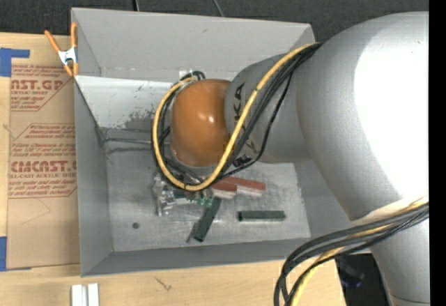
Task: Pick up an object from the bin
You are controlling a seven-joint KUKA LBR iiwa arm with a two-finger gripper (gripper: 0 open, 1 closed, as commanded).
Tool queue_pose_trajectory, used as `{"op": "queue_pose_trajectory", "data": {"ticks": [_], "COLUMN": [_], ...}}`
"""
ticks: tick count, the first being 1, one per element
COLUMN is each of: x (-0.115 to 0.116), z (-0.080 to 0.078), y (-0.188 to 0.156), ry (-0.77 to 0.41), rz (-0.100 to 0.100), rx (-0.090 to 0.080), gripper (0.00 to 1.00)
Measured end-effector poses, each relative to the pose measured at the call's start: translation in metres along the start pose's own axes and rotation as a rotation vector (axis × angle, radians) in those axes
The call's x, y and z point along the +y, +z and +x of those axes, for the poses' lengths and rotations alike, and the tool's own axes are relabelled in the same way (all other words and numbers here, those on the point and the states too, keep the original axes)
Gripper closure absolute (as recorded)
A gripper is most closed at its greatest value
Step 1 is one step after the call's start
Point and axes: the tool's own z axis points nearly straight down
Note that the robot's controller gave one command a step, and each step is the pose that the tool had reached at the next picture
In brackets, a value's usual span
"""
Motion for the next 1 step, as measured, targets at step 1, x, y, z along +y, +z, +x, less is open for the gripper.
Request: {"op": "queue_pose_trajectory", "data": {"ticks": [1], "x": [-0.0005], "z": [-0.0002], "y": [-0.0560], "ry": [-0.020], "rz": [0.003], "rx": [0.003], "gripper": [1.00]}}
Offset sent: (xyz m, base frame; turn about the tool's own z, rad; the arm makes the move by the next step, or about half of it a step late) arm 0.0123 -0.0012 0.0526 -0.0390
